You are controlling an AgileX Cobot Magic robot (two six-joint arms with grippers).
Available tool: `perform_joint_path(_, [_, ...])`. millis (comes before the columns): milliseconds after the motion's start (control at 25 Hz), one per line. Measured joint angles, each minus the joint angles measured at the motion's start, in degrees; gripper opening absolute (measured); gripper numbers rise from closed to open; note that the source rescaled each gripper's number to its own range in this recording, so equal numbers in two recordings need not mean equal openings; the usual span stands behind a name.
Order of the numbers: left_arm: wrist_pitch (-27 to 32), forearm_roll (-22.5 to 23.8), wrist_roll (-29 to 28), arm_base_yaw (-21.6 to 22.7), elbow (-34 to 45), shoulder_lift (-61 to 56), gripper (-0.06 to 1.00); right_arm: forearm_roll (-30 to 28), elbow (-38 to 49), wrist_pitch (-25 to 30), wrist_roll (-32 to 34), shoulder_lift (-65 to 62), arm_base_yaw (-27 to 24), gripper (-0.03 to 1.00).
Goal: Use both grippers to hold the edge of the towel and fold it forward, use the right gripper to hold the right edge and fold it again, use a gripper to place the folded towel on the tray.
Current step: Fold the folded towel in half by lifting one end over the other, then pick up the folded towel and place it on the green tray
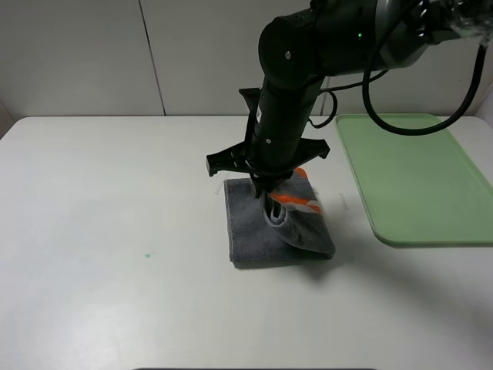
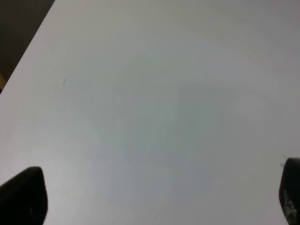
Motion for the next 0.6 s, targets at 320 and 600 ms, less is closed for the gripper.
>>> perform_joint_path(320, [0.0,0.0,0.0,0.0,0.0,0.0,1.0,4.5,0.0,-5.7,1.5,0.0,0.0,0.96])
perform_joint_path(600, [0.0,0.0,0.0,0.0,0.0,0.0,1.0,5.5,0.0,-5.9,-0.6,0.0,0.0,1.0])
